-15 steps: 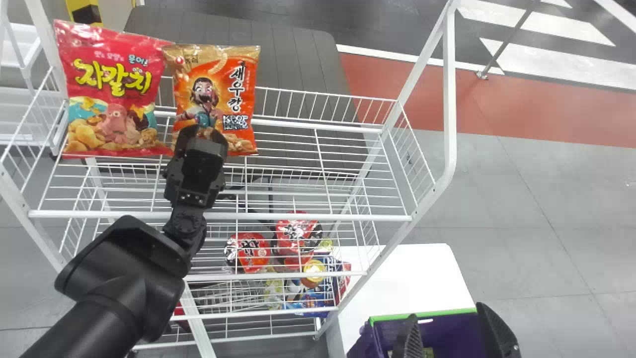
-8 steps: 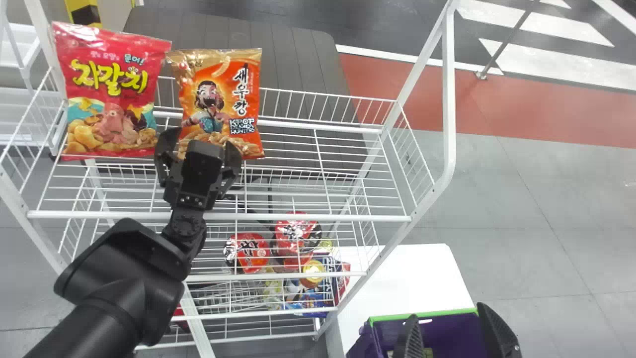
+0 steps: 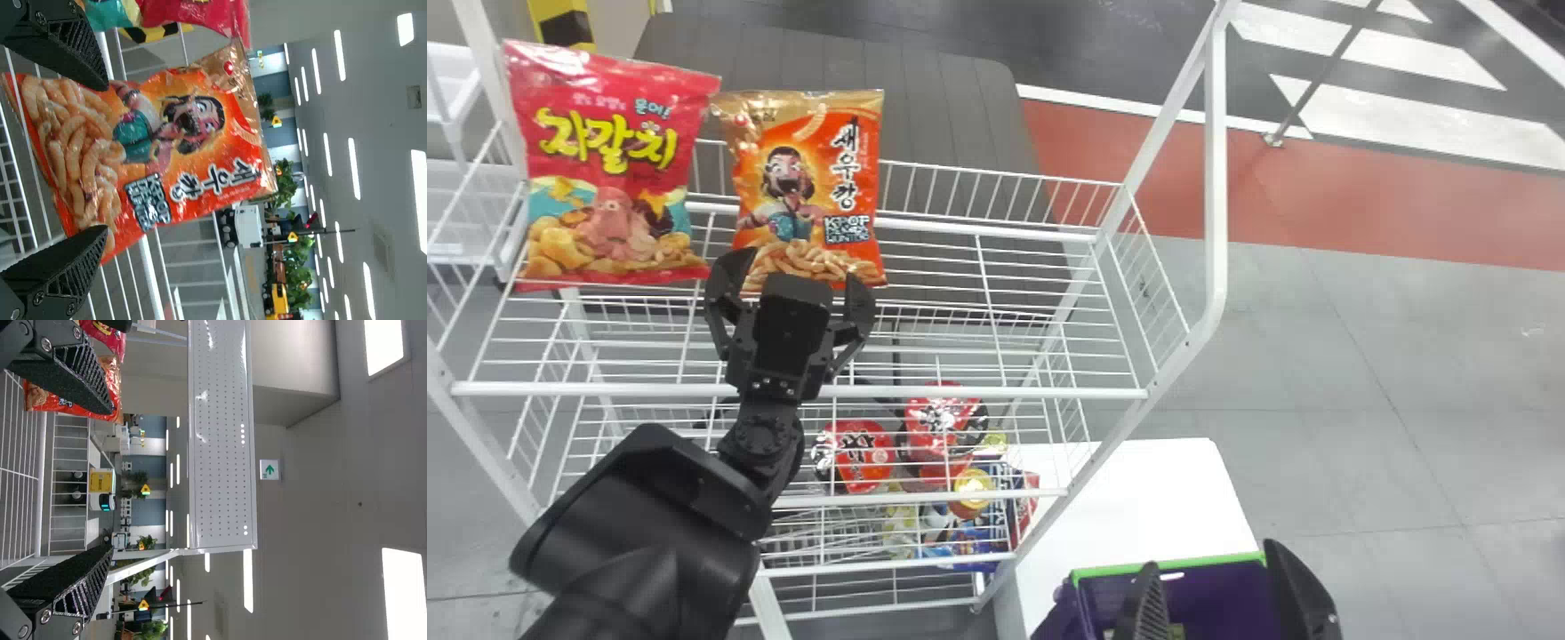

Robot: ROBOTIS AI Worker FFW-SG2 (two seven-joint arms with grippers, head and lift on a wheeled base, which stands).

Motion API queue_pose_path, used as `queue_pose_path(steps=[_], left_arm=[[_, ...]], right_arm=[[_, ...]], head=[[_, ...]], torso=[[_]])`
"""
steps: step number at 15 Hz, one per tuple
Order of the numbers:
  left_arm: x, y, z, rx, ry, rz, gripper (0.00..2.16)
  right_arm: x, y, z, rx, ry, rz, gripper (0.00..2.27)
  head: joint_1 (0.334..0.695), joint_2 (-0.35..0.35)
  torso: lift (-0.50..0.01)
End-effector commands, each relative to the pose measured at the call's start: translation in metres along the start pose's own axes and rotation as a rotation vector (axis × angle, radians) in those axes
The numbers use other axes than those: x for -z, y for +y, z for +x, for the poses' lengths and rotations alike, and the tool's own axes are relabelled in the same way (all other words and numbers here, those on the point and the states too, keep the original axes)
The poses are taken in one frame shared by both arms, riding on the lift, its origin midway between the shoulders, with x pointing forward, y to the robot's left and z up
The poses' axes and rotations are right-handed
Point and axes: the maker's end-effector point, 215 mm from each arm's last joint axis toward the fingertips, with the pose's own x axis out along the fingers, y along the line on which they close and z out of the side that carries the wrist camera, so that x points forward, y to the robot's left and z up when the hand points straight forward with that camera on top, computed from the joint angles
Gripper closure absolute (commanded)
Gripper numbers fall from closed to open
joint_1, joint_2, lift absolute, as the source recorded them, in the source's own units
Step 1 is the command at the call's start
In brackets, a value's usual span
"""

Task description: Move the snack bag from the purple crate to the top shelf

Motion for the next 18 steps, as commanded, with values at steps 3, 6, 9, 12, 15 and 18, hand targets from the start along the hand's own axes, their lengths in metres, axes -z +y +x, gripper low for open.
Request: queue_pose_path(steps=[3, 6, 9, 12, 15, 18], left_arm=[[-0.035, 0.023, -0.045, -0.018, 0.039, -0.037, 0.07], [-0.048, 0.073, -0.088, -0.071, 0.044, -0.034, 0.08], [-0.046, 0.131, -0.137, -0.136, 0.046, -0.044, 0.08], [-0.05, 0.159, -0.179, -0.171, -0.04, -0.068, 0.08], [-0.071, 0.166, -0.227, -0.175, -0.213, -0.102, 0.08], [-0.052, 0.167, -0.246, -0.187, -0.22, -0.12, 0.08]], right_arm=[[0.002, 0.004, 0.025, -0.015, 0.041, -0.029, 0.09], [0.009, -0.007, 0.062, -0.018, 0.126, -0.096, 0.09], [0.008, -0.016, 0.095, -0.045, 0.201, -0.138, 0.09], [-0.006, -0.011, 0.109, -0.116, 0.178, -0.099, 0.1], [-0.002, 0.006, 0.106, -0.152, 0.206, -0.035, 0.11], [0.028, 0.033, 0.088, -0.175, 0.331, 0.039, 0.11]], head=[[0.695, -0.348], [0.695, -0.316], [0.695, -0.229], [0.695, -0.162], [0.695, -0.107], [0.695, -0.075]], torso=[[0.003], [0.003], [0.003], [0.003], [0.003], [0.003]])
